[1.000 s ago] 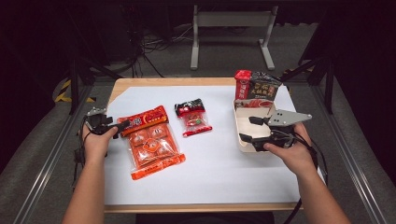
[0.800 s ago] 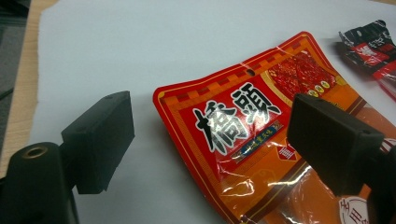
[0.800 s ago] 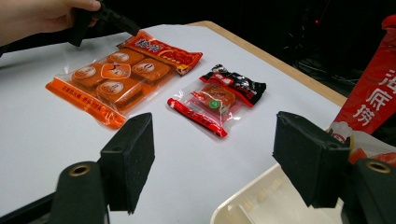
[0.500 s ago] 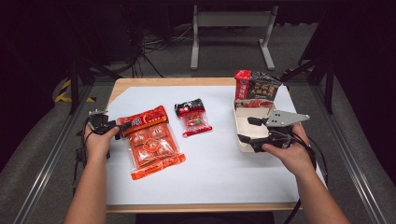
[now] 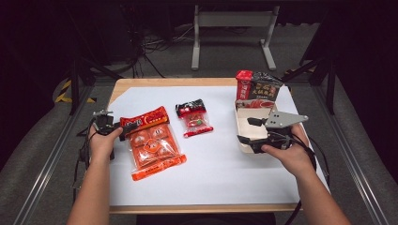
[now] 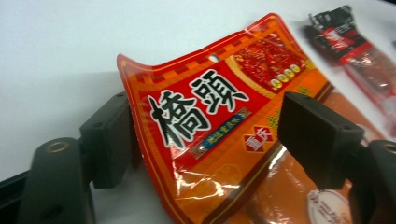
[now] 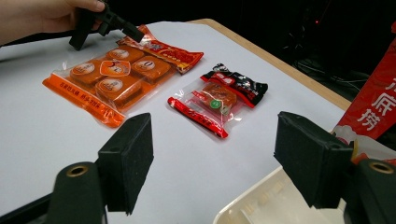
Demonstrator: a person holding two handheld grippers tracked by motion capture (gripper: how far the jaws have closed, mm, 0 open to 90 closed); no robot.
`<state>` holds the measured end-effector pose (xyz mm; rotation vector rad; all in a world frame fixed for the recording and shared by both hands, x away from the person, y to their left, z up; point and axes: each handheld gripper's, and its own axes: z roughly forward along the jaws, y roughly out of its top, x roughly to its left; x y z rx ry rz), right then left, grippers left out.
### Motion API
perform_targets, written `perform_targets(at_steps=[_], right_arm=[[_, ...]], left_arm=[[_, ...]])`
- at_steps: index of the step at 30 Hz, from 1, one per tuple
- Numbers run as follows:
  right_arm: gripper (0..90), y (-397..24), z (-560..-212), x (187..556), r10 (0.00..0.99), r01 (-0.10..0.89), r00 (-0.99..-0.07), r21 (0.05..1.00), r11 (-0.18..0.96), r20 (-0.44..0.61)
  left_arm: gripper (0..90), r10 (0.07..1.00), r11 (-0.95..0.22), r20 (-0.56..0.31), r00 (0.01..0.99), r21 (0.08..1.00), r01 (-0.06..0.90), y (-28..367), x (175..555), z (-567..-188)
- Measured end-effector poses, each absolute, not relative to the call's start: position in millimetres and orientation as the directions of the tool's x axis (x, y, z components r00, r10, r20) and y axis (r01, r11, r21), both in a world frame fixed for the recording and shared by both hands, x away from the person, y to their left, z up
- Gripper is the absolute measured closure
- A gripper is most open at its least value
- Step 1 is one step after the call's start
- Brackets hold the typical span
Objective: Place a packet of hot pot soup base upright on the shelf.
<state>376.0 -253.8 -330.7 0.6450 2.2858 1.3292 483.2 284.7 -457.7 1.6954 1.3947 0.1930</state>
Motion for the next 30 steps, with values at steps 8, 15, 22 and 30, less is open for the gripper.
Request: perform_targets(at_steps=[8,15,22,30], right_arm=[[28.6,-249,-331,377,0.584,0.173,-0.799,0.874,0.453,-0.145],[28.3,-245,-332,377,0.574,0.167,-0.805,0.873,0.459,-0.148],[28.3,-244,-333,377,0.576,0.168,-0.803,0.87,0.463,-0.152],[31.1,-244,-334,378,0.579,0.177,-0.803,0.869,0.462,-0.144]], left_arm=[[41.8,0.844,0.034,-0.399,0.358,0.707,0.707,282,482,-461],[59.7,0.859,-0.01,-0.349,0.376,0.722,0.692,274,480,-459],[86.7,0.846,-0.034,-0.344,0.408,0.728,0.685,272,478,-457],[90.0,0.831,-0.044,-0.326,0.45,0.769,0.638,269,469,-442]])
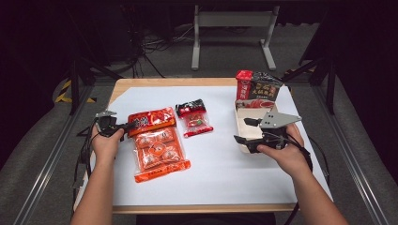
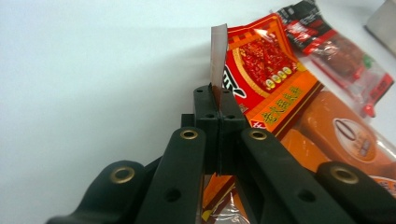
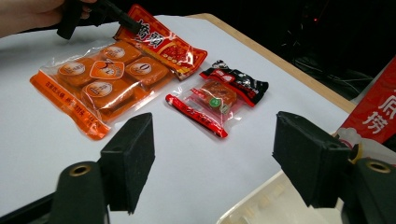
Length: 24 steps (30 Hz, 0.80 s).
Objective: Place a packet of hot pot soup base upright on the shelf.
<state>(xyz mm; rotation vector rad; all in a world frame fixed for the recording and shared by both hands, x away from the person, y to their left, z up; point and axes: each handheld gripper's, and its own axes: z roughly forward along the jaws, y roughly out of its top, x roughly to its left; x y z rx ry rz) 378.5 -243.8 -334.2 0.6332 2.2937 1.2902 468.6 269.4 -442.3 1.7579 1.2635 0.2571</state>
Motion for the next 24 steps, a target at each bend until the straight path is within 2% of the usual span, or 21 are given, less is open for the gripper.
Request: perform_targets(at_steps=[11,17,24], right_arm=[[41.8,-243,-333,377,0.57,0.19,-0.813,0.871,0.454,-0.12],[42.6,-242,-331,376,0.57,0.19,-0.814,0.874,0.446,-0.114],[45.0,-242,-327,374,0.567,0.194,-0.818,0.882,0.43,-0.097]], left_arm=[[90.0,0.814,-0.021,-0.293,0.501,0.848,0.53,267,449,-419],[90.0,0.777,0.033,-0.327,0.538,0.874,0.485,270,435,-397],[90.0,0.757,0.029,-0.31,0.575,0.895,0.445,265,421,-374]])
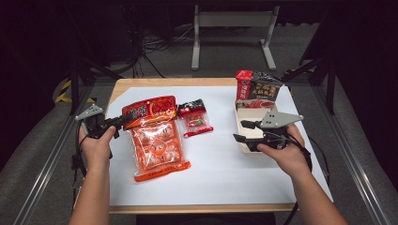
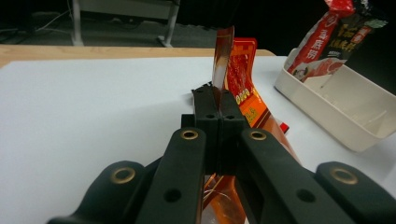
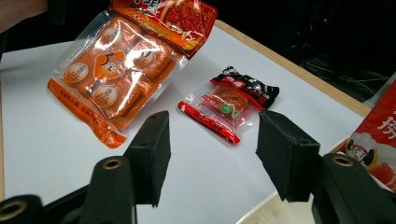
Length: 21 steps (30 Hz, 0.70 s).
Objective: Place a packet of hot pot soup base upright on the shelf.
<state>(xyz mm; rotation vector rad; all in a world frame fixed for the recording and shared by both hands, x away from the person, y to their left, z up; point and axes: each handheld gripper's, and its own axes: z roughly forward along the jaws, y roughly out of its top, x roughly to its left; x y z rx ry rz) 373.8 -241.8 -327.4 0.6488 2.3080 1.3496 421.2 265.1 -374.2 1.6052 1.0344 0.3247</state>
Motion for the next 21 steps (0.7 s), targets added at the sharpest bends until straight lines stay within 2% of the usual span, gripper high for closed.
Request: perform_targets(at_steps=[11,14,21], right_arm=[[44.8,-235,-315,375,0.568,0.188,-0.82,0.901,0.391,-0.075],[44.7,-229,-309,374,0.559,0.172,-0.826,0.912,0.372,-0.072],[44.3,-218,-304,375,0.552,0.173,-0.832,0.92,0.352,-0.055]], left_arm=[[90.0,0.718,0.038,-0.303,0.626,0.916,0.399,255,402,-348],[90.0,0.7,0.013,-0.265,0.663,0.933,0.36,249,392,-335],[90.0,0.671,-0.011,-0.241,0.701,0.943,0.334,237,381,-320]])
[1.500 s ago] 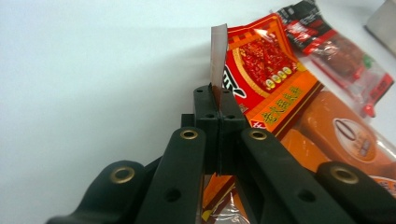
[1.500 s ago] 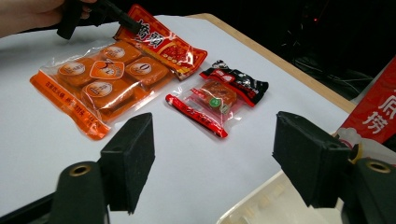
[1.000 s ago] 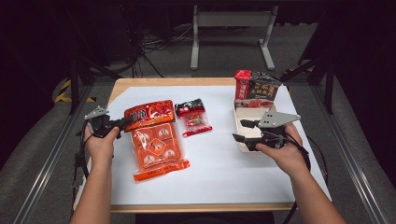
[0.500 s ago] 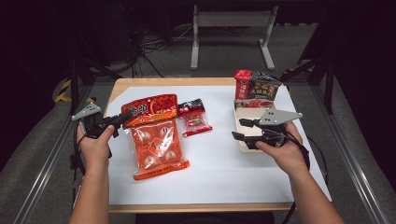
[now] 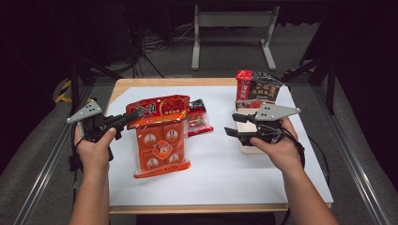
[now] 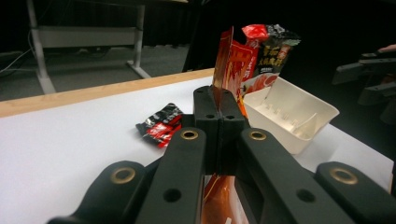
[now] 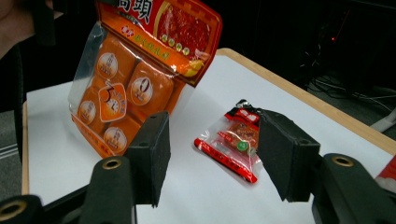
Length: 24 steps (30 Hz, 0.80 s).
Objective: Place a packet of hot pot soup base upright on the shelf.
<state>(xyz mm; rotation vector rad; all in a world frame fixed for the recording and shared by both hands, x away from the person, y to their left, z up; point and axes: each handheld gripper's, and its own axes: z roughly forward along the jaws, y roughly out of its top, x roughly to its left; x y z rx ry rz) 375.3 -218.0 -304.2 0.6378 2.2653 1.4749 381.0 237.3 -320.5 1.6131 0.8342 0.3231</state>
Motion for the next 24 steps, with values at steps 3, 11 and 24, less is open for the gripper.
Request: perform_targets(at_steps=[3,11,24], right_arm=[[43.9,-214,-302,376,0.549,0.165,-0.834,0.922,0.35,-0.06],[43.1,-212,-304,375,0.546,0.161,-0.835,0.92,0.357,-0.066],[39.6,-212,-307,373,0.513,0.14,-0.857,0.931,0.337,-0.057]], left_arm=[[90.0,0.667,-0.017,-0.232,0.708,0.945,0.326,235,378,-317],[90.0,0.607,-0.045,-0.191,0.771,0.961,0.273,225,362,-301],[90.0,0.514,-0.1,-0.082,0.854,0.983,0.155,196,335,-281]])
